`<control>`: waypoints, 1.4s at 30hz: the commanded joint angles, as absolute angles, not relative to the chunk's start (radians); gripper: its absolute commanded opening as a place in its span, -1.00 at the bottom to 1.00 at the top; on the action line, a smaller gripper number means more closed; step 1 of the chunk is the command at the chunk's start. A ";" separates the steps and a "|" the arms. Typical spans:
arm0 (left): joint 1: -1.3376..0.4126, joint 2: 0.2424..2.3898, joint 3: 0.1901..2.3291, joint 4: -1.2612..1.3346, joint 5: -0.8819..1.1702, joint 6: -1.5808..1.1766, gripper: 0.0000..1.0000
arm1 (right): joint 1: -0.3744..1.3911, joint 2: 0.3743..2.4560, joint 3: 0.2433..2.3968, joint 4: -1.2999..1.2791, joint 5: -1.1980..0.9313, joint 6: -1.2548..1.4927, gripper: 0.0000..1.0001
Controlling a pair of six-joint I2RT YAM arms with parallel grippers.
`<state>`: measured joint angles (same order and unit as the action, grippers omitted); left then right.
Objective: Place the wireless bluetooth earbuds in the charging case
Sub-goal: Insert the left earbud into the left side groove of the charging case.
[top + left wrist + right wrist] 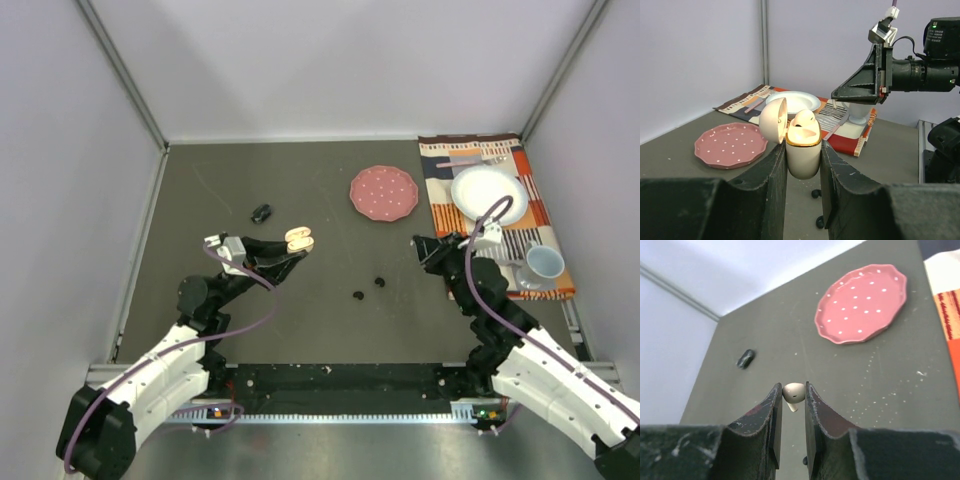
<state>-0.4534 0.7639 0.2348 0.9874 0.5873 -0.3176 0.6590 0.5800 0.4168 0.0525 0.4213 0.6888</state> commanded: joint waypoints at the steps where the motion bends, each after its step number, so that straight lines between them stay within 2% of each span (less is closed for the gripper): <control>1: -0.453 0.755 0.264 1.051 0.603 -0.331 -1.00 | 0.666 0.554 0.454 0.169 0.298 0.629 -1.00; 5: -0.453 0.761 0.268 1.052 0.609 -0.334 -1.00 | 0.675 0.549 0.482 0.205 0.256 0.621 -1.00; 16: -0.453 0.784 0.279 1.072 0.640 -0.341 -1.00 | 0.808 0.581 0.557 0.328 0.314 0.560 -1.00; 24: -0.460 0.811 0.241 1.178 0.624 -0.345 -1.00 | 1.017 0.715 0.623 0.492 0.411 0.445 -1.00; 42: -0.535 0.922 0.233 1.302 0.574 -0.269 -1.00 | 1.157 0.896 0.703 0.620 0.425 0.399 -1.00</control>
<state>-0.5053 0.9115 0.2375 1.1801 0.6075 -0.3164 1.1347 0.8684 0.6571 0.5591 0.4030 0.4091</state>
